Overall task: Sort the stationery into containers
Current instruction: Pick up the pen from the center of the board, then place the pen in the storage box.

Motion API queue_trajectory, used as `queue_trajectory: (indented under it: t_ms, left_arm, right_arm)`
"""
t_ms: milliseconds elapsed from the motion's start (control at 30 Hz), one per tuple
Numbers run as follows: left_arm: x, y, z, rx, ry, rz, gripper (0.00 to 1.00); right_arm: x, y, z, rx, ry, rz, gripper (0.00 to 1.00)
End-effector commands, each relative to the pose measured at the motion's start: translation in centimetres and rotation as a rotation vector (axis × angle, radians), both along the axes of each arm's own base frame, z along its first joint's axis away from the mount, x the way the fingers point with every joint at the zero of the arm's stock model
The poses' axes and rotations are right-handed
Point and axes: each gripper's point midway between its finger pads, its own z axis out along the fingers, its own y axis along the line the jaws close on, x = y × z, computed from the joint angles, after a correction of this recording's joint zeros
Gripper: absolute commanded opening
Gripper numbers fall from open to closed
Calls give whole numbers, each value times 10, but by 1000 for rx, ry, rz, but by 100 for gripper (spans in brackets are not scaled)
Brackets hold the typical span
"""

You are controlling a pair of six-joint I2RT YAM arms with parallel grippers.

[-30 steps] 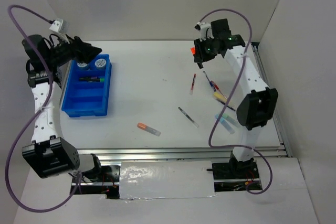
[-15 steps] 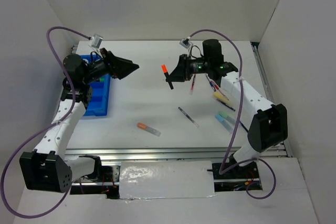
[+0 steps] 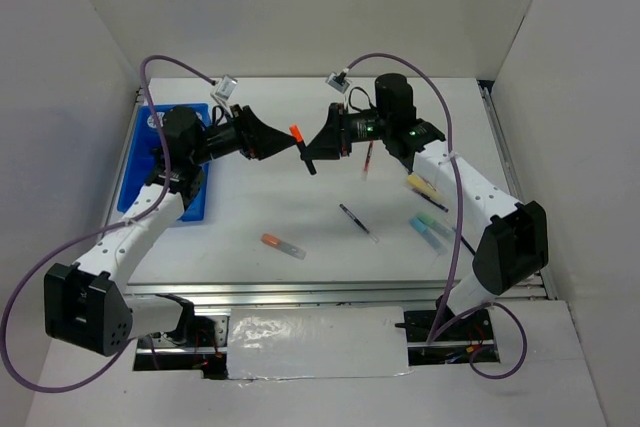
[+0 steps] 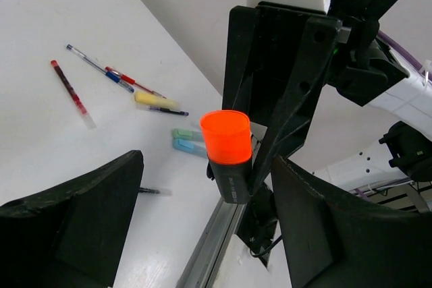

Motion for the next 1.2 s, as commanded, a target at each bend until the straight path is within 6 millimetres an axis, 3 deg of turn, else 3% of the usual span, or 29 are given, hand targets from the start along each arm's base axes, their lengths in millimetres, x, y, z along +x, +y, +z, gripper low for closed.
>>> queue_trajectory:
  t_ms: [0,233,600,633,667,733,767,867,900,933,967,1000,1033,1100,1133,1167]
  left_arm:
    - [0,-8,22,-29,-51,-3,88]
    - [4,-12,23,-60,-26,-4,72]
    - [-7,-21,35,-124,-46,-93,28]
    - [-8,-22,36,-119,-54,-99,19]
    - [-7,-20,37,-109,-64,-98,14]
    - [-6,-16,30,-38,-81,-97,4]
    - [-1,-7,28,-4,-92,-78,1]
    - [11,25,9,207,-168,-58,0]
    - [18,36,25,351,-391,-67,0]
    - [8,51,-5,480,-309,-104,0]
    - [24,69,-18,656,-455,-124,0]
    - [36,89,-10,789,-504,-80,0]
    - [35,112,-33,881,-437,-108,0]
    - [45,145,-43,1057,-543,-157,0]
    - [55,178,-59,1142,-502,-142,0]
    - [54,193,-71,1225,-542,-212,0]
  right_arm:
    - [-4,5,39,72,-113,20,3]
    - [-8,8,40,71,-115,33,3]
    - [-8,11,33,64,-99,35,5]
    - [-8,11,33,64,-96,34,10]
    - [-7,10,34,63,-95,30,27]
    - [-4,6,33,57,-89,11,46]
    - [-4,4,35,56,-93,3,59]
    - [11,-17,34,36,-88,-67,70]
    - [15,-24,31,20,-75,-93,71]
    - [20,-31,27,6,-91,-111,71]
    - [28,-44,27,-3,-104,-147,71]
    - [32,-52,20,-35,-110,-174,71]
    - [37,-63,18,-52,-118,-206,71]
    - [39,-74,7,-87,-98,-230,71]
    - [41,-79,0,-107,-106,-243,71]
    - [43,-85,-3,-117,-99,-262,71]
